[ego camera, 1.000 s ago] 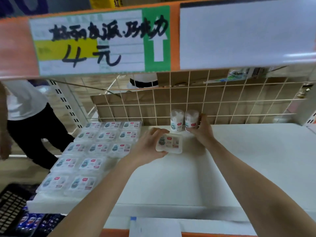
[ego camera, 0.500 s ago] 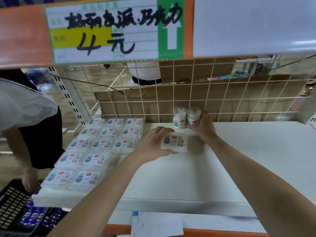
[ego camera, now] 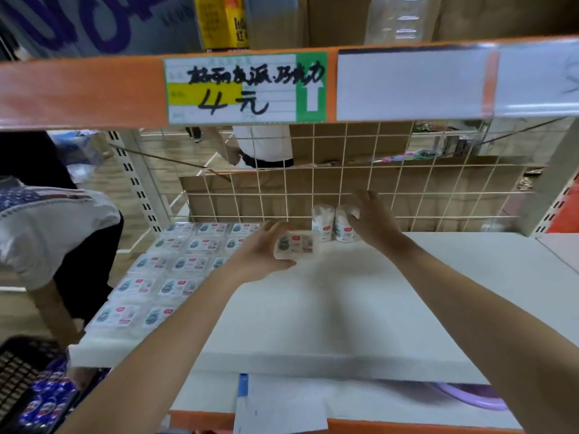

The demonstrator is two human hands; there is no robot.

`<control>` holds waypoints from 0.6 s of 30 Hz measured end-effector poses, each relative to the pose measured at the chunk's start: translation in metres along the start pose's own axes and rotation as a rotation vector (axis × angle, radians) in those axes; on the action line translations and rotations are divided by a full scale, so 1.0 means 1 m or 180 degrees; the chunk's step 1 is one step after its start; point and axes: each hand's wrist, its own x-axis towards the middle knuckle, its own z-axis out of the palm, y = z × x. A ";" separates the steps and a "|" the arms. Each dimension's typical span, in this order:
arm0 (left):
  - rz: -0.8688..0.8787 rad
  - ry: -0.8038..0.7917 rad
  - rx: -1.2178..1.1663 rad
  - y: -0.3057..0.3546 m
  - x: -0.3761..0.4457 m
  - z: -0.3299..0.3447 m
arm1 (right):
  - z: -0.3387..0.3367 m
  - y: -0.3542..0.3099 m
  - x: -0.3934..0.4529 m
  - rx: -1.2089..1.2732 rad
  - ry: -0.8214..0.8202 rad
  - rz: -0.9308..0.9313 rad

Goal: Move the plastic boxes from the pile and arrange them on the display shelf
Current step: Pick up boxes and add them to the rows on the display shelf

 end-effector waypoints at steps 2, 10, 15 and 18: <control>-0.0081 -0.0042 0.0153 -0.004 -0.009 -0.008 | 0.005 -0.022 0.001 -0.0116 -0.0123 -0.0298; -0.0184 -0.0224 0.0575 -0.040 -0.059 -0.024 | 0.052 -0.093 -0.015 -0.0223 -0.0649 -0.0781; -0.0323 -0.0308 0.0735 -0.056 -0.084 -0.013 | 0.072 -0.103 -0.026 -0.0426 -0.0995 -0.0812; -0.0467 -0.0319 0.0711 -0.063 -0.090 -0.009 | 0.075 -0.101 -0.028 -0.0549 -0.1163 -0.0843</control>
